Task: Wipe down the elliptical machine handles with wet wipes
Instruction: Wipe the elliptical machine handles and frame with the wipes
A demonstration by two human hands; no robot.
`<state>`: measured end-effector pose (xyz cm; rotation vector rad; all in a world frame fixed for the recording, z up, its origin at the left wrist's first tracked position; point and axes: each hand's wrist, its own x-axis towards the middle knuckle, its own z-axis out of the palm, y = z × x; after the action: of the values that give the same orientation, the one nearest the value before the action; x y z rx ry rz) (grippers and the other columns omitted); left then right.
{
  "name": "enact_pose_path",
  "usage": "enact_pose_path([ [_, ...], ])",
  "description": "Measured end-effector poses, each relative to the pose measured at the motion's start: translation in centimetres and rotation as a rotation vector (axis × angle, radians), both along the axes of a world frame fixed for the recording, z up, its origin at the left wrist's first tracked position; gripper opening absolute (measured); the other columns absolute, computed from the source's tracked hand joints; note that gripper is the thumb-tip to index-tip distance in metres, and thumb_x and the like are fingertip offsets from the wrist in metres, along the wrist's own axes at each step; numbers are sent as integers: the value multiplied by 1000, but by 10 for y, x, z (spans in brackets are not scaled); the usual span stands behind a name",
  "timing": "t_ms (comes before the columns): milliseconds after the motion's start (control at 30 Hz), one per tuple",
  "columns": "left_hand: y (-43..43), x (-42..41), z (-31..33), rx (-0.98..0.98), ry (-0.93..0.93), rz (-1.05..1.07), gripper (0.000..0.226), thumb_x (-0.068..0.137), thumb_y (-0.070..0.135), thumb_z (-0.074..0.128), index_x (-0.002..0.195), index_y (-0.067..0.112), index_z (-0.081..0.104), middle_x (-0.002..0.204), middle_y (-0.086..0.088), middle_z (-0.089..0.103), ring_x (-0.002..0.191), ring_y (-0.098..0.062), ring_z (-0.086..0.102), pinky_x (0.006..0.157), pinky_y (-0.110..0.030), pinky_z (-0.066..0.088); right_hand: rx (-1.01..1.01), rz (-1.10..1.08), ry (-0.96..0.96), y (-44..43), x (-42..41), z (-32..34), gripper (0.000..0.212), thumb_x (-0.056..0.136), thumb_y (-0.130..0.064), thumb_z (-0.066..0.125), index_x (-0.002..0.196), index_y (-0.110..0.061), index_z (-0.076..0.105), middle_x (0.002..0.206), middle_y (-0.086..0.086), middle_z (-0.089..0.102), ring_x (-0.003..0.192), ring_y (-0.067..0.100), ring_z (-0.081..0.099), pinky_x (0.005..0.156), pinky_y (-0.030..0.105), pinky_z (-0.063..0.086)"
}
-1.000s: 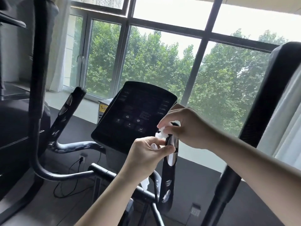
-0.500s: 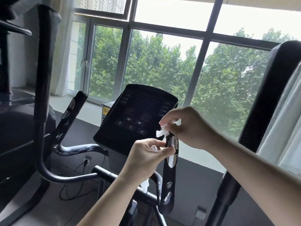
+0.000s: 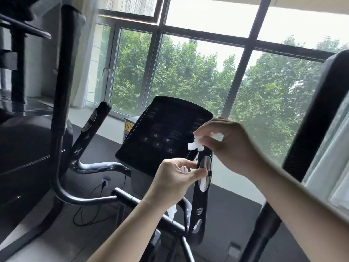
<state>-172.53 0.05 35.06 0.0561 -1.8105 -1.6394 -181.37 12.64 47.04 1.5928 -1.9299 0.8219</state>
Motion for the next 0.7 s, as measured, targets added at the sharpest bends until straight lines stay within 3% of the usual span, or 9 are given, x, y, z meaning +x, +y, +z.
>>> enact_pose_path([
  [100,2,2,1,-9,5,18,23,81,31,86,92,13,78,44,12,34,39,-7,20,41,-19,17,11,-2,45,5,-8,-16,17,92,-6,75,94,-21,81,94,-15,74,99,9,61,87,25,48],
  [267,8,4,1,-28,41,62,17,81,30,86,88,16,80,45,13,32,40,-6,19,41,-17,16,-282,40,-9,19,-12,-44,16,90,5,74,94,-10,80,94,-5,72,90,6,66,78,18,49],
  [400,14,8,0,-57,44,117,18,84,27,84,94,14,79,40,17,36,36,-4,28,42,-9,21,-355,11,-169,31,-14,-81,15,89,3,76,90,-12,78,90,-5,69,81,14,68,70,30,54],
  [533,16,13,-2,-23,32,138,20,84,39,80,97,24,78,47,10,37,44,-12,28,44,-16,22,-314,-71,-295,41,-17,-77,20,90,-6,78,87,-25,78,84,-12,68,74,13,68,67,21,50],
  [600,17,15,0,8,13,129,21,84,48,75,91,28,79,54,-2,39,50,-20,28,45,-23,21,-398,-38,-291,35,-13,-67,14,93,-7,75,93,-21,79,87,-12,66,73,12,66,66,19,48],
  [700,19,15,2,0,-43,147,32,93,47,67,84,18,76,50,0,37,44,-14,25,42,-23,20,-425,18,-171,20,-2,-67,11,94,-5,74,98,-13,80,95,-5,65,83,7,65,71,11,44],
])
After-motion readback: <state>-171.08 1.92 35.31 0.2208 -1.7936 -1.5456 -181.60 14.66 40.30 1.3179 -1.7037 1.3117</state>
